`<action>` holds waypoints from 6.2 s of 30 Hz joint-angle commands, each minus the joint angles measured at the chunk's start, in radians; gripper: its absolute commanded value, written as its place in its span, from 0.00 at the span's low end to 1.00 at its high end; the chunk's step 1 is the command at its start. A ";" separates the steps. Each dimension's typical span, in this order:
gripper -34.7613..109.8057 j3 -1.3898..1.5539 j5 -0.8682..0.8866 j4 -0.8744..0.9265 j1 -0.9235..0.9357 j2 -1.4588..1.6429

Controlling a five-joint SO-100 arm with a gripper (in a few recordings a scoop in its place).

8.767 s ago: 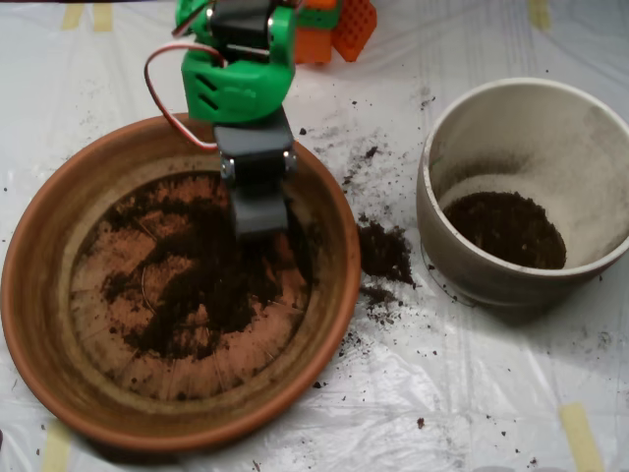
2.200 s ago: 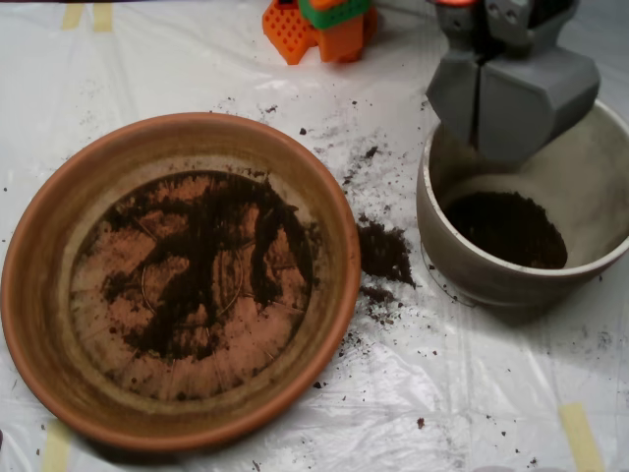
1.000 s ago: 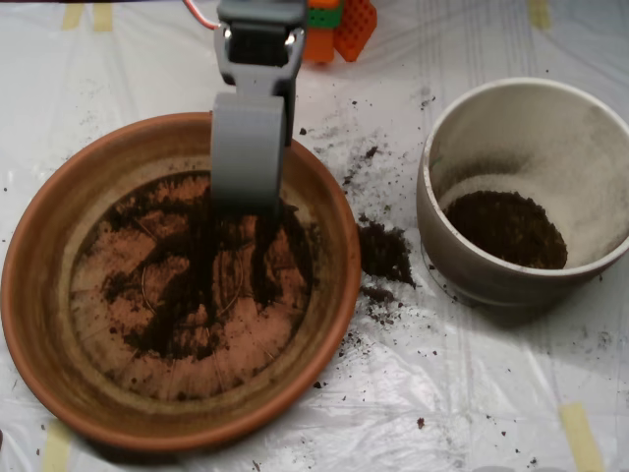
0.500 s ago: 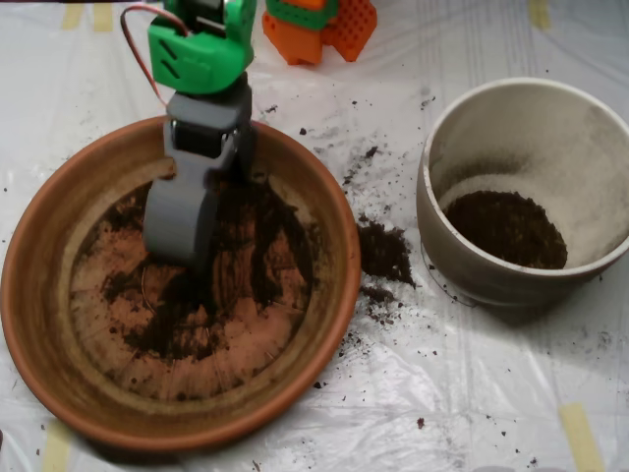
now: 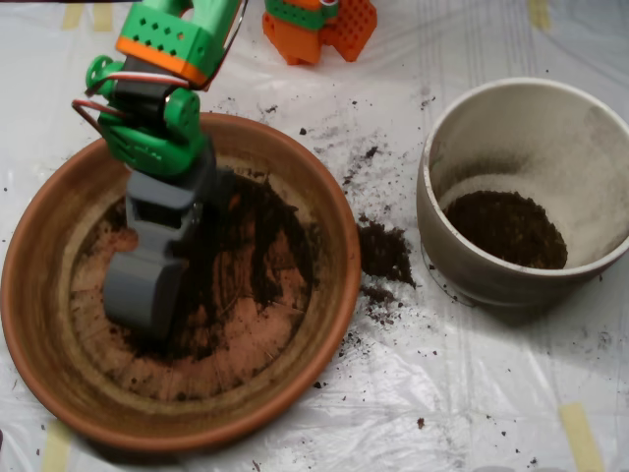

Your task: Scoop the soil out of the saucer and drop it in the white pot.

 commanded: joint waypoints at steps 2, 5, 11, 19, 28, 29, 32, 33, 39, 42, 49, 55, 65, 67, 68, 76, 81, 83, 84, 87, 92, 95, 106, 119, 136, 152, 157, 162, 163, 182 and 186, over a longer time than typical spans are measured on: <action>0.62 -0.193 -0.012 0.086 0.008 -0.075; 0.59 -0.249 -0.049 0.146 -0.015 -0.127; 0.52 -0.241 -0.051 0.164 -0.020 -0.133; 0.40 -0.127 -0.077 0.110 0.002 -0.057; 0.31 0.229 -0.100 -0.101 -0.008 0.222; 0.30 0.255 -0.100 -0.117 -0.009 0.249; 0.28 0.324 -0.104 -0.160 -0.009 0.316; 0.26 0.345 -0.104 -0.176 -0.006 0.339; 0.24 0.469 -0.141 -0.308 0.006 0.506; 0.23 0.474 -0.147 -0.311 -0.012 0.557; 0.23 0.402 -0.123 -0.144 -0.153 0.827; 0.24 0.259 -0.103 0.026 -0.314 0.957; 0.24 0.064 -0.058 0.186 -0.644 1.008; 0.24 -0.017 -0.051 0.218 -0.707 0.948; 0.24 -0.066 -0.048 0.235 -0.735 0.908; 0.24 -0.483 -0.067 0.393 -0.910 0.535; 0.27 -0.647 -0.071 0.482 -0.965 0.380; 0.40 -0.693 -0.083 0.531 -0.988 0.327; 0.49 -0.701 -0.098 0.549 -1.002 0.311; 0.54 -0.675 -0.086 0.554 -1.022 0.313; 0.54 -0.672 -0.081 0.552 -1.022 0.324; 0.54 -0.673 -0.063 0.548 -0.986 0.341; 0.55 -0.479 0.110 0.440 -0.707 0.664; 0.55 0.215 0.044 0.167 -0.259 0.946; 0.63 0.032 -0.044 0.067 -0.054 0.166; 0.59 -0.560 -0.130 0.439 -0.161 -0.284; 0.52 -0.365 -0.147 0.325 -0.130 -0.147; 0.50 -0.101 -0.192 0.199 -0.104 0.060; 0.49 -0.038 -0.201 0.170 -0.098 0.106; 0.37 0.486 -0.278 -0.109 -0.052 0.448; 0.35 0.480 -0.296 -0.097 -0.054 0.454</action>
